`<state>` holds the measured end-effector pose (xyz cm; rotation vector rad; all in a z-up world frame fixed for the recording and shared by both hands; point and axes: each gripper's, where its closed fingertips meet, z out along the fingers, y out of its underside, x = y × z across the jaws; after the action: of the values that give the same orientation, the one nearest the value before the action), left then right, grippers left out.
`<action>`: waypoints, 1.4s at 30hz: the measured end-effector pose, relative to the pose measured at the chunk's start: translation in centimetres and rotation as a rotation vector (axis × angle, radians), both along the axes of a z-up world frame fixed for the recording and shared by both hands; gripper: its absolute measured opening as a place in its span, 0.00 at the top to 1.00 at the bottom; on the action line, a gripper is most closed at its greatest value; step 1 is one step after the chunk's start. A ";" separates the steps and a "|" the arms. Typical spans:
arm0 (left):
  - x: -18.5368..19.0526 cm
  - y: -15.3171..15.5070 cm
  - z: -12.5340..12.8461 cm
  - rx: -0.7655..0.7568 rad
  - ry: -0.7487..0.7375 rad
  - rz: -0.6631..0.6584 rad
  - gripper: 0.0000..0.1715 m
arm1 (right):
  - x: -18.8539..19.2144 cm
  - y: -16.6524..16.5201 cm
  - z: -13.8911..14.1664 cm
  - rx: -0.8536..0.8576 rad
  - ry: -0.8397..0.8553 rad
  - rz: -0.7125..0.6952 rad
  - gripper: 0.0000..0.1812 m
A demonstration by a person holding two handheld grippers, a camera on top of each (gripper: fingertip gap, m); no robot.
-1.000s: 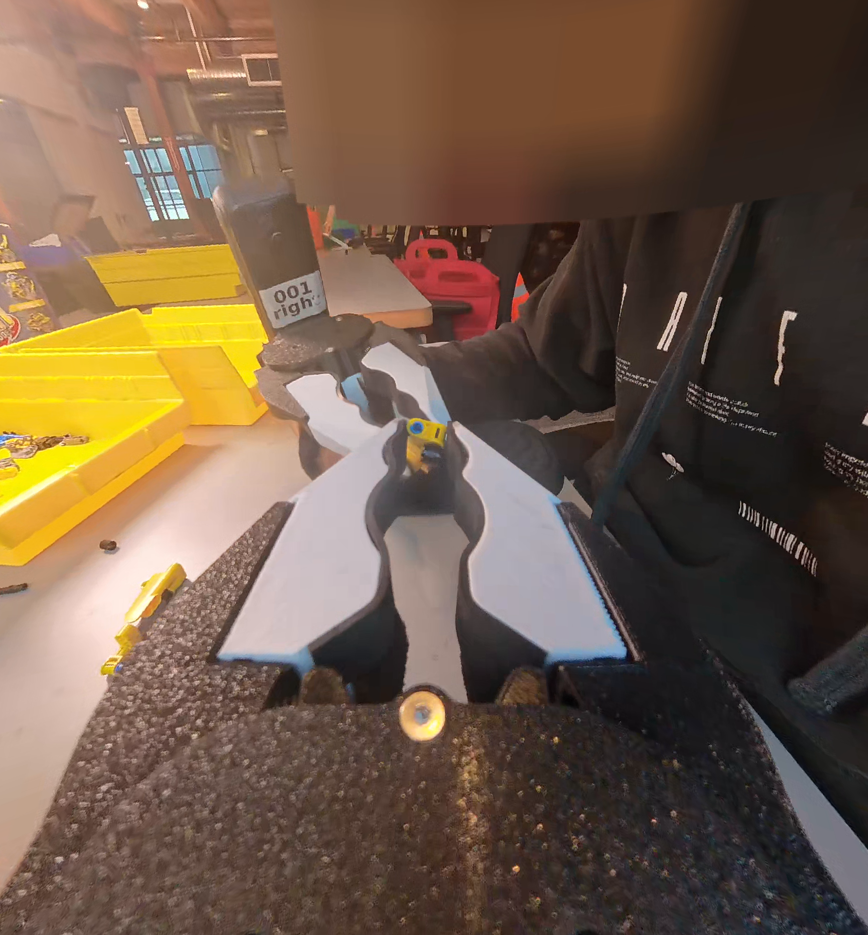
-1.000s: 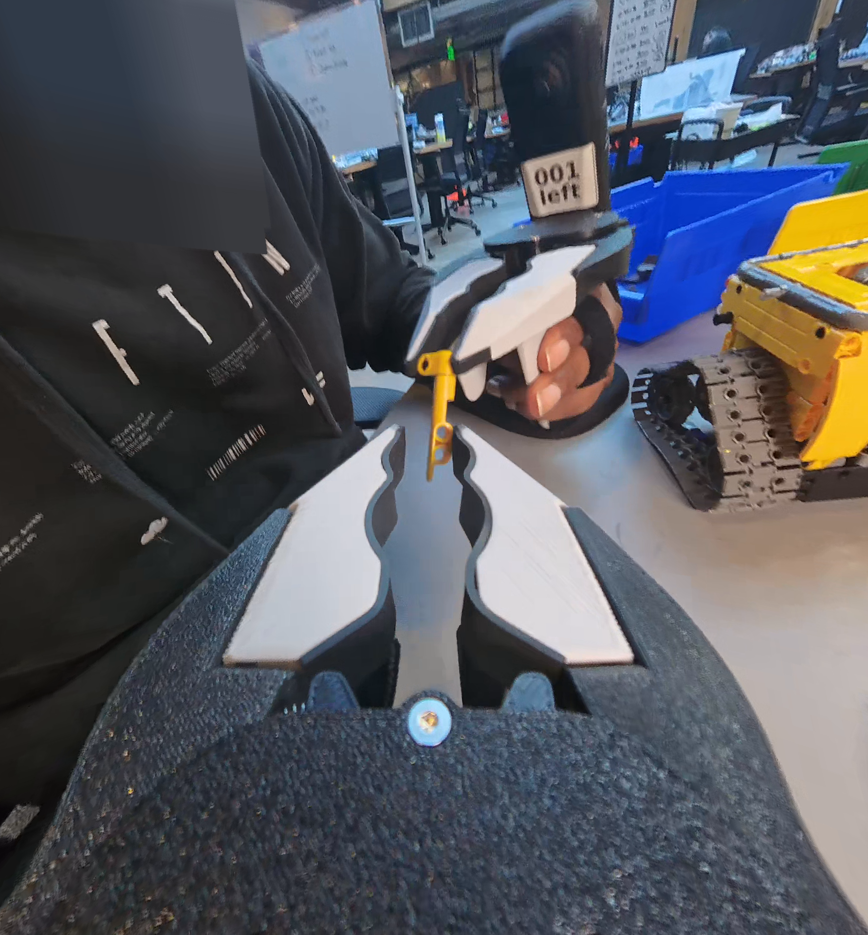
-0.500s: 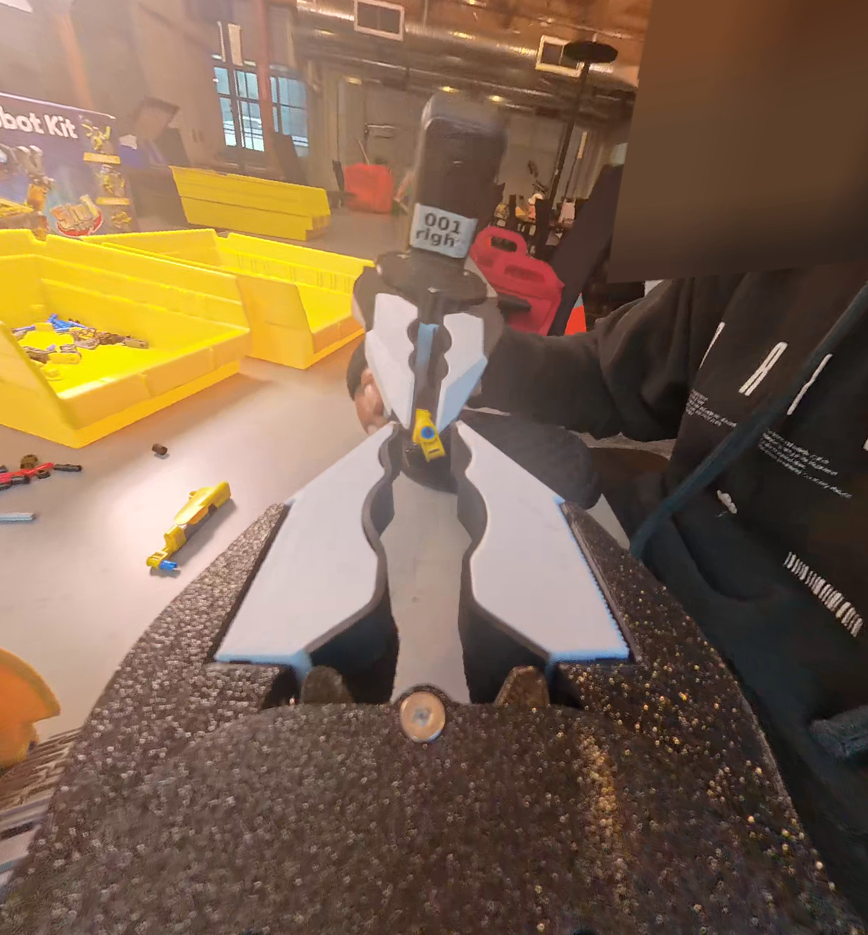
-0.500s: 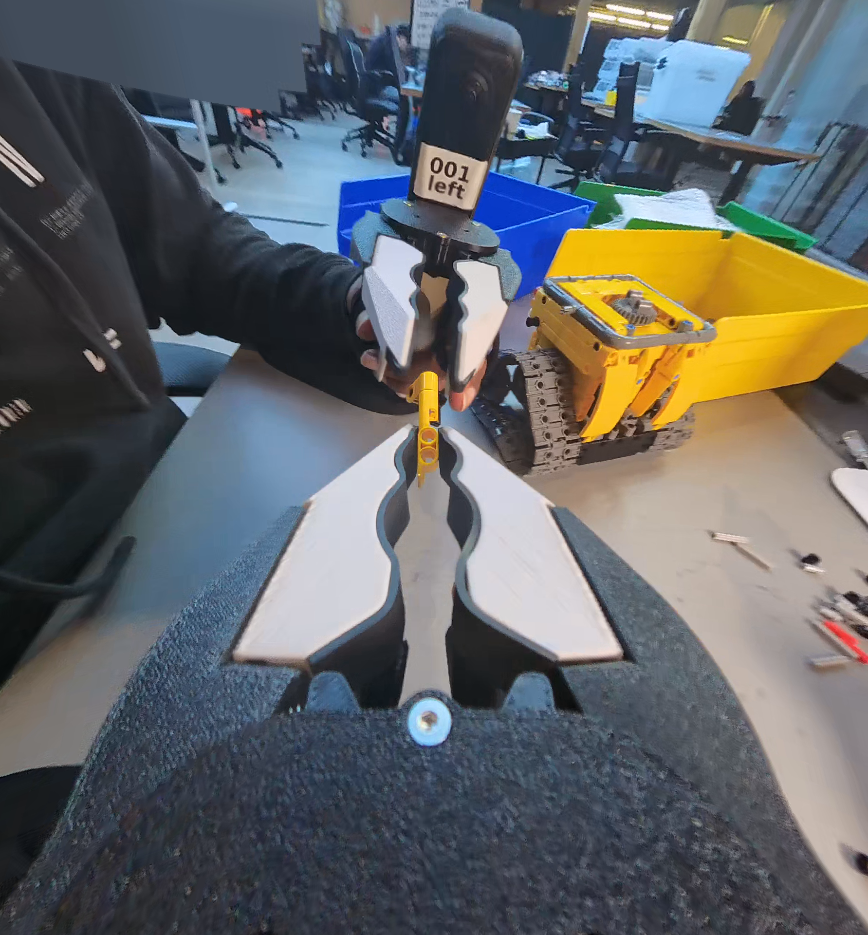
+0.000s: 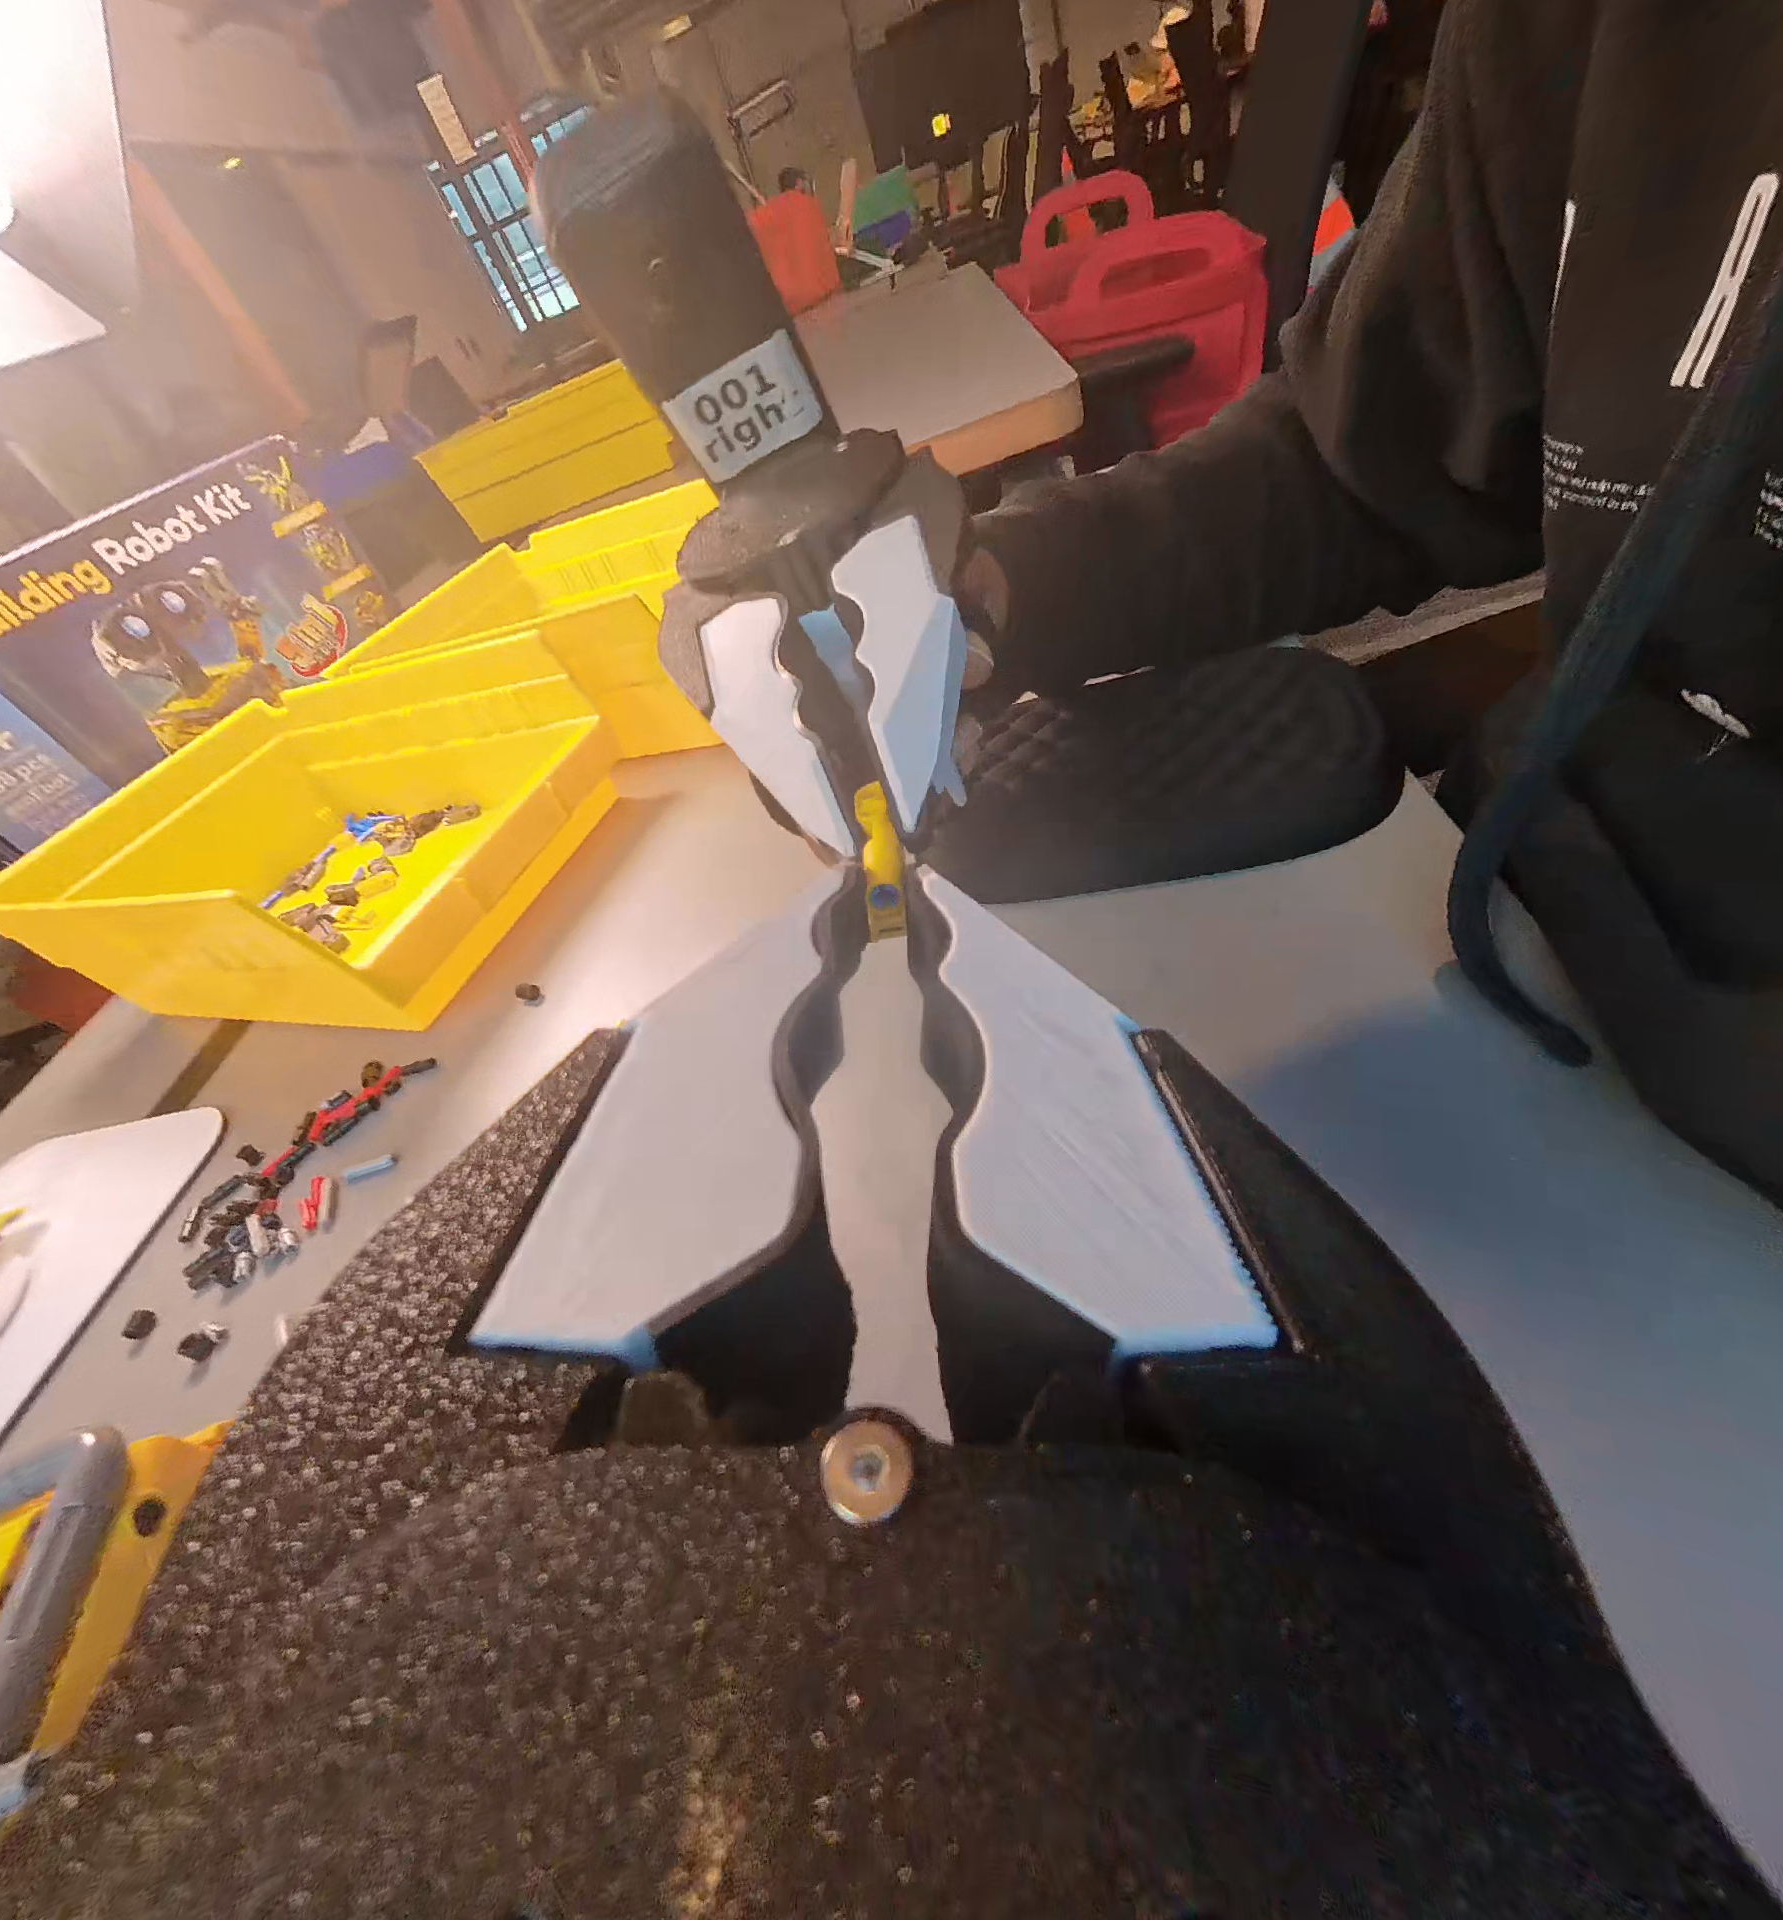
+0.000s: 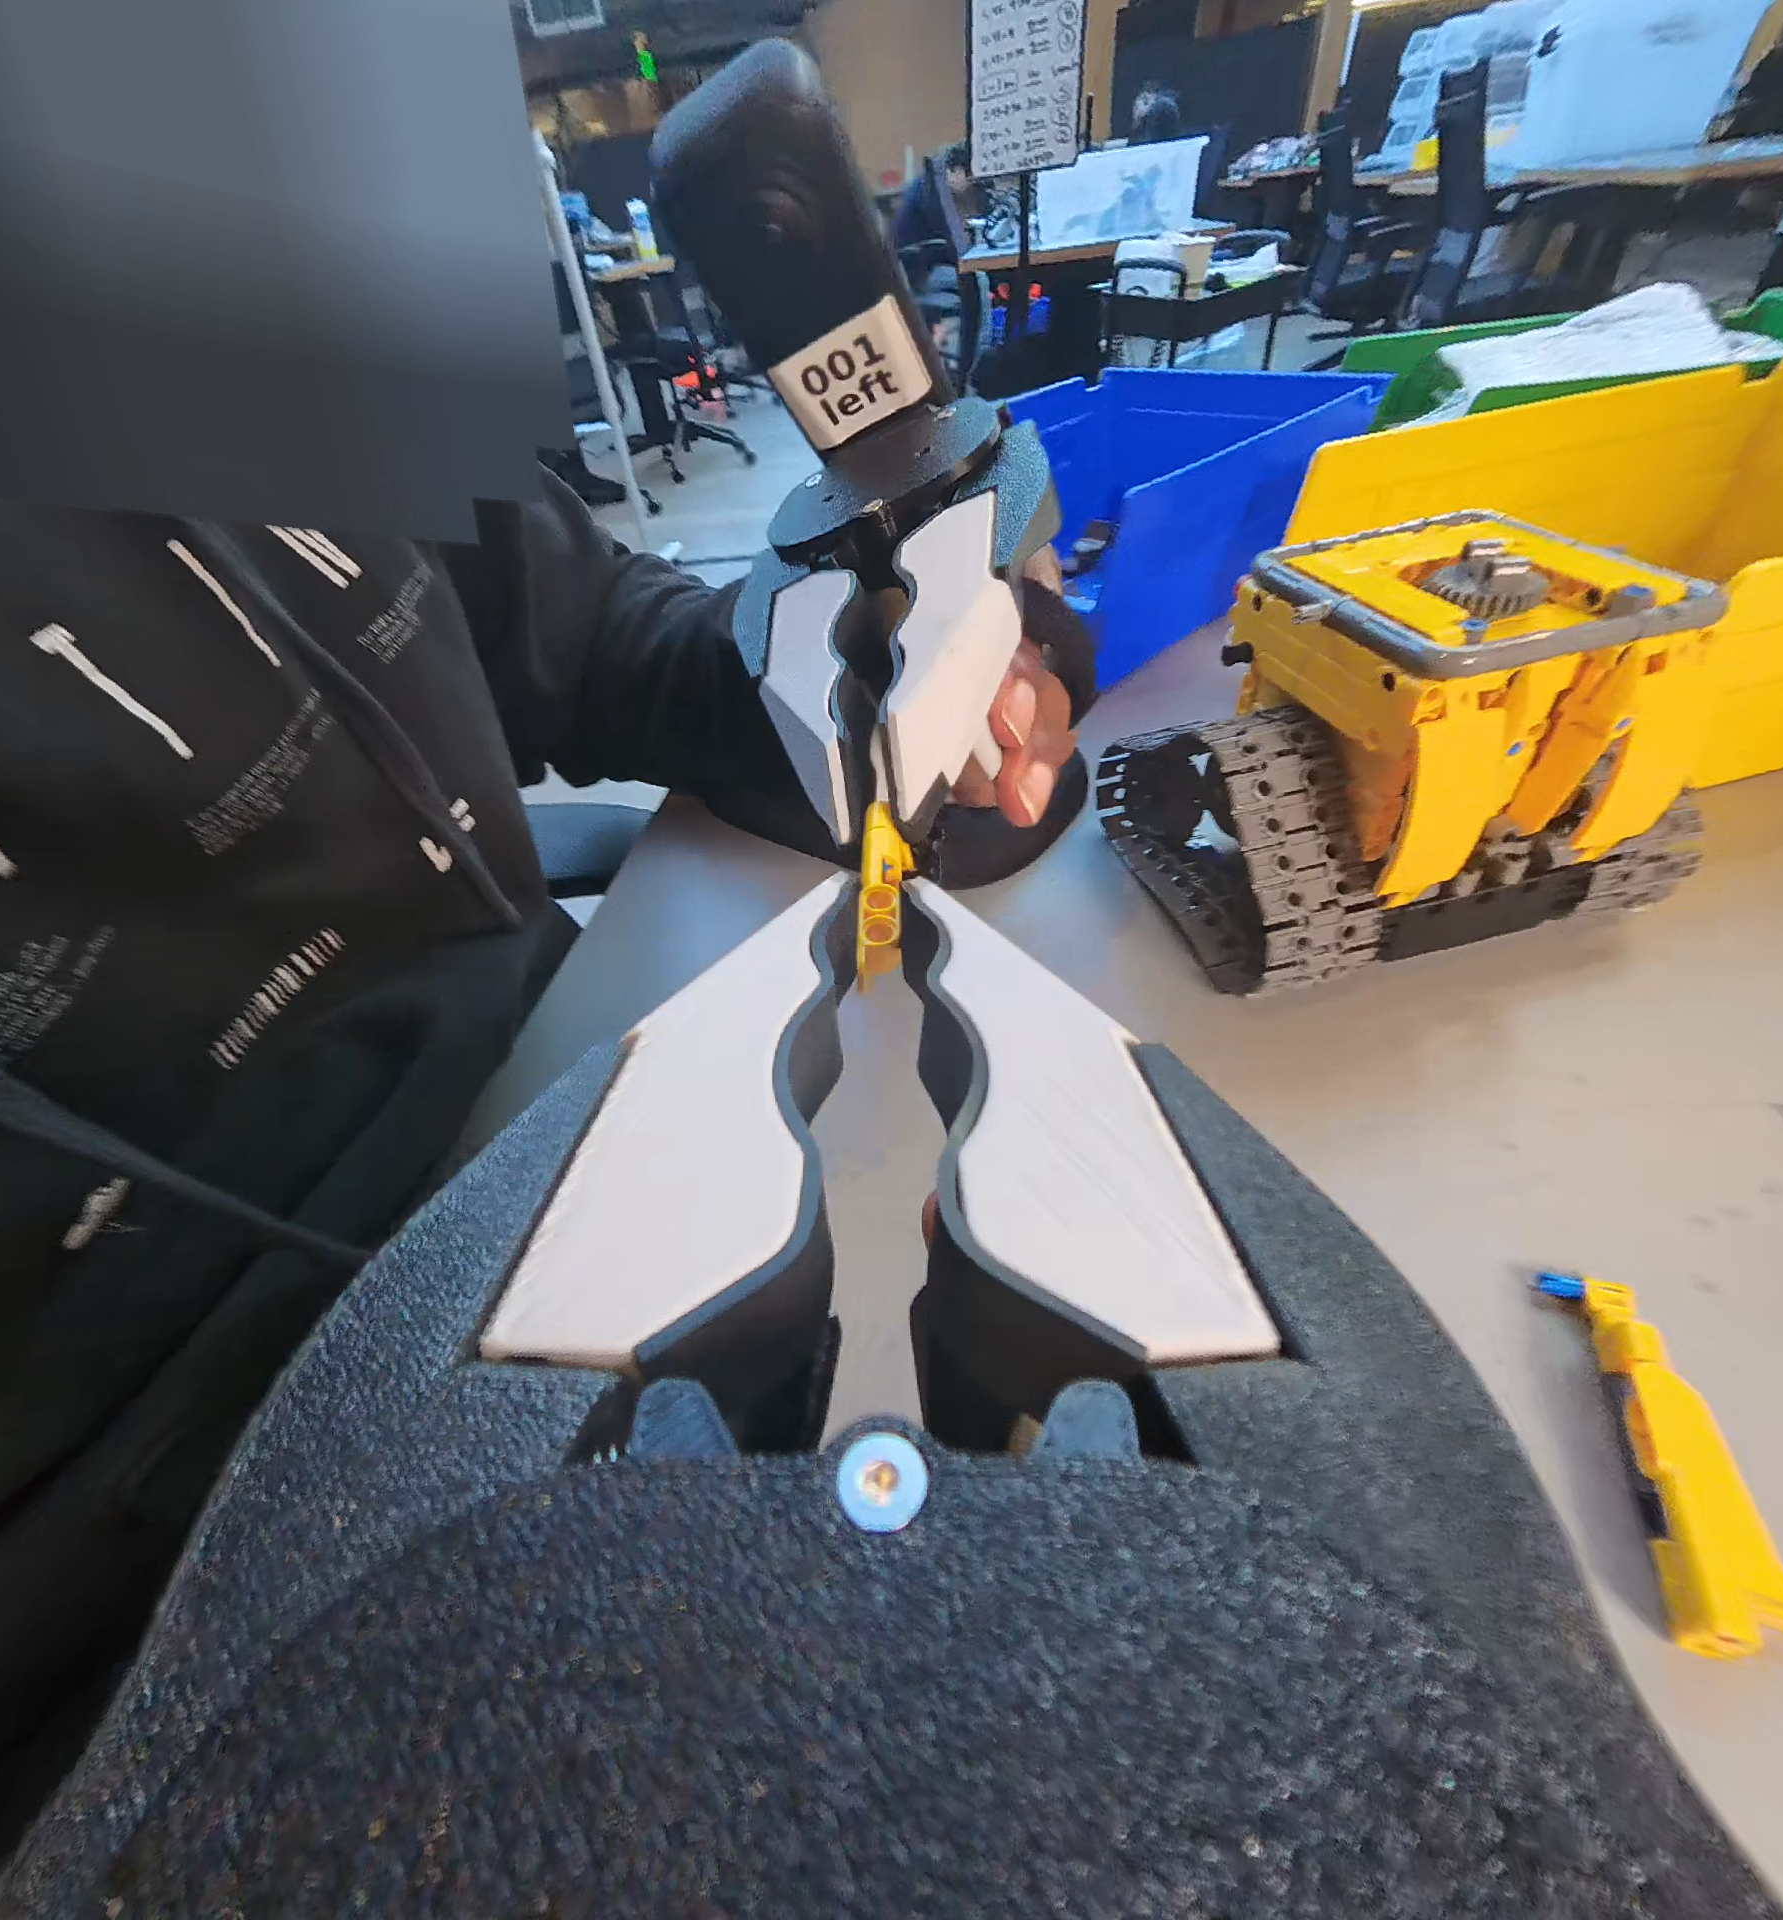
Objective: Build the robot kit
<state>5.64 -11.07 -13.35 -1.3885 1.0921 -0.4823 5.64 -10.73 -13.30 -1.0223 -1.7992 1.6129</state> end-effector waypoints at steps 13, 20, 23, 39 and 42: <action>-0.3 0.4 0.7 -0.161 -0.163 -0.017 0.96 | -0.4 0.4 0.5 -0.114 -0.009 -0.010 0.96; -0.7 0.9 1.4 -0.471 -0.433 -0.105 0.96 | -0.8 1.1 0.7 -0.161 -0.039 -0.064 0.96; -1.0 1.3 1.4 -0.525 -0.481 -0.105 0.96 | -1.0 1.6 0.6 -0.207 -0.063 -0.080 0.96; -1.6 2.2 1.2 -0.632 -0.576 -0.069 0.97 | -1.5 2.4 0.5 -0.331 -0.084 -0.104 0.96; -1.7 2.3 1.1 -0.656 -0.592 -0.068 0.97 | -1.6 2.4 0.4 -0.325 -0.086 -0.109 0.96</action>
<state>3.96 -8.75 -12.25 -1.6073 0.5009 -1.2908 4.08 -8.28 -12.93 -1.3273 -1.5333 1.8551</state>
